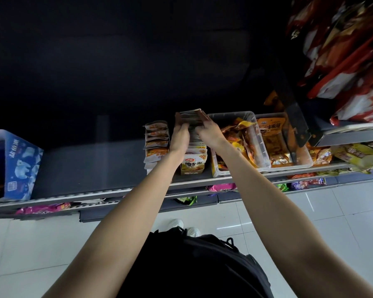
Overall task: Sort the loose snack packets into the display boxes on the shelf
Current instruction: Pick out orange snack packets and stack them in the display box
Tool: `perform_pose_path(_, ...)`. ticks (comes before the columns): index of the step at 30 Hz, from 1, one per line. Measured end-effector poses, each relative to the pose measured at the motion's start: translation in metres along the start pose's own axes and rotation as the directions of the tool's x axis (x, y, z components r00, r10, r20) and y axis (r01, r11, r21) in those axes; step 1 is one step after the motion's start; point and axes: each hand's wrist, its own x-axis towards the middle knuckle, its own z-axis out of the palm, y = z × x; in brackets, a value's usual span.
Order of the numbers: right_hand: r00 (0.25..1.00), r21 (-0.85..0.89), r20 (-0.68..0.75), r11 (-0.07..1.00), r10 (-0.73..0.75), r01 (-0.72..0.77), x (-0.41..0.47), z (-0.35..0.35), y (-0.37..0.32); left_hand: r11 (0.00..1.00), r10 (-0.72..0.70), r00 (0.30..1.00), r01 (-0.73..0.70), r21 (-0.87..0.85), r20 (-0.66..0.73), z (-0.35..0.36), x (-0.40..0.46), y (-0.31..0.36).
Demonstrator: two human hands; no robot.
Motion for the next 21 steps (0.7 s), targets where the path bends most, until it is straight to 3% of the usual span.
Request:
perform_pose_path(5, 0.995, -0.122, -0.037, 0.989, -0.093, 0.088, -0.001, -0.004, 0.004, 0.981, 0.176, 0.984, -0.174, 0.084, -0.023, 0.003, -0.004, 0.002)
perform_pose_path(10, 0.996, -0.168, 0.037, 0.982, -0.080, 0.086, 0.006, -0.002, 0.006, 0.960, 0.097, 0.995, -0.089, 0.267, -0.018, 0.000, 0.011, 0.002)
perform_pose_path(17, 0.999, -0.192, 0.019, 0.980, -0.042, 0.045, 0.013, 0.003, 0.010, 0.932, 0.220, 0.973, -0.232, 0.277, 0.075, -0.009, -0.010, 0.005)
perform_pose_path(21, 0.996, -0.171, -0.030, 0.982, -0.087, 0.081, 0.001, -0.004, 0.011, 0.964, 0.163, 0.981, -0.181, 0.192, 0.108, -0.010, -0.041, 0.005)
